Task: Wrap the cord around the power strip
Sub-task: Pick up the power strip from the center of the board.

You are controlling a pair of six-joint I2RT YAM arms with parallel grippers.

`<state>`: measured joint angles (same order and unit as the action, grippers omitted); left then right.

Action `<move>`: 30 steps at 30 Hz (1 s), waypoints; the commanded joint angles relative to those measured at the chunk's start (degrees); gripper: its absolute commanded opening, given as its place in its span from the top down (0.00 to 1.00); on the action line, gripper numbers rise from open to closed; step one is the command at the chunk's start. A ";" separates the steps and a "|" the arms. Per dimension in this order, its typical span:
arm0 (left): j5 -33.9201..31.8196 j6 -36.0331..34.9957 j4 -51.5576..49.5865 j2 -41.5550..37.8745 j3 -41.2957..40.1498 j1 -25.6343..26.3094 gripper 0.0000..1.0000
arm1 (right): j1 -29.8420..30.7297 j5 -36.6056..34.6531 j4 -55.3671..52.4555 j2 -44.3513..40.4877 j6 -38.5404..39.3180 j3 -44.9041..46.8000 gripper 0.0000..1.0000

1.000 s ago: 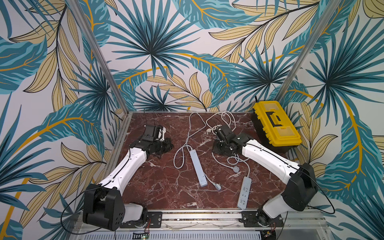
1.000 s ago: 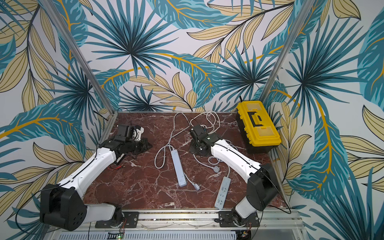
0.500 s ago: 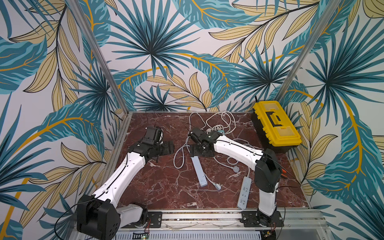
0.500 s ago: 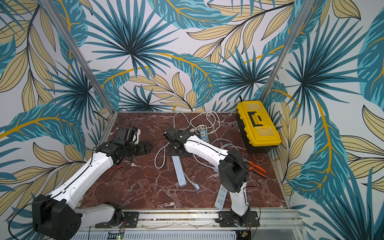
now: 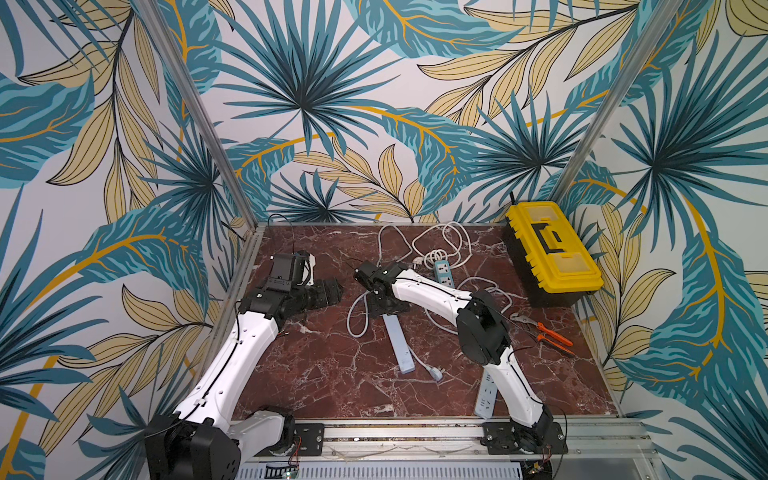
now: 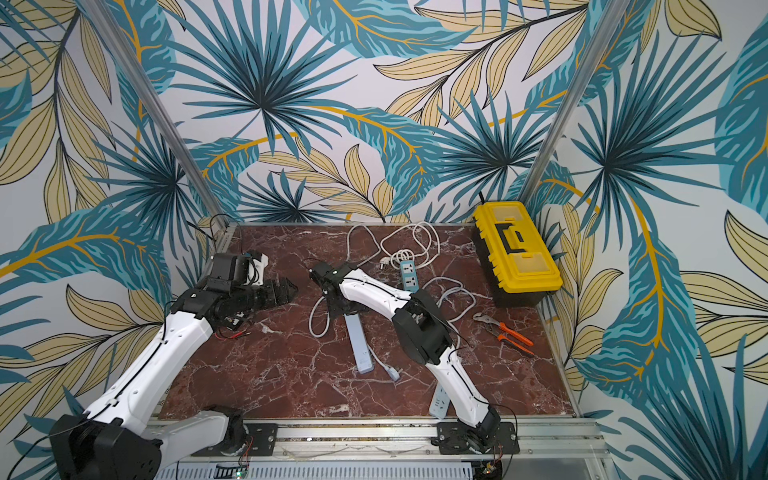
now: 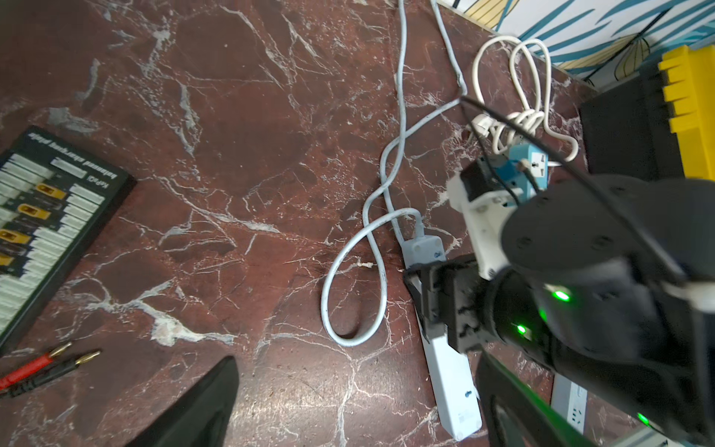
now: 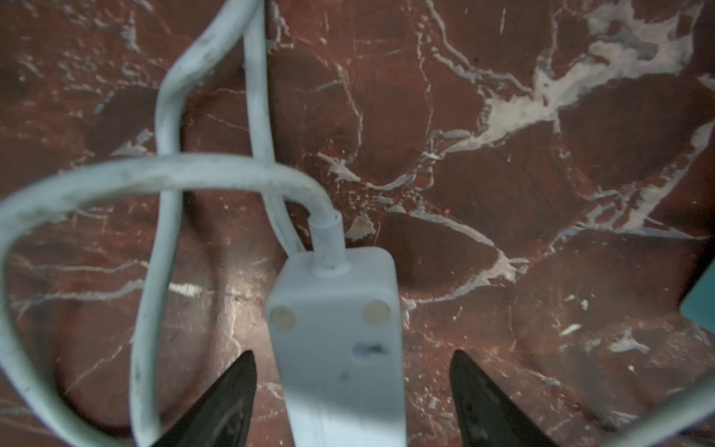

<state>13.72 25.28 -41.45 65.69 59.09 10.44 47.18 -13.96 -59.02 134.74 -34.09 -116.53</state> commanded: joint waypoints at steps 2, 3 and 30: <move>-2.17 -1.66 -0.22 -3.47 1.37 2.79 0.07 | -0.26 -1.40 -2.43 2.76 -0.83 -1.66 0.37; -2.49 -1.50 -0.21 -3.91 1.29 3.10 0.07 | -0.41 -1.25 -2.10 2.81 -0.99 -1.53 0.41; -3.96 8.76 15.49 2.00 -5.87 33.40 0.09 | -3.19 0.50 7.65 -36.48 -23.65 13.08 0.65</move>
<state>8.40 34.22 -32.69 67.37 54.46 44.03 43.81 -15.75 -52.49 99.35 -54.96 -104.64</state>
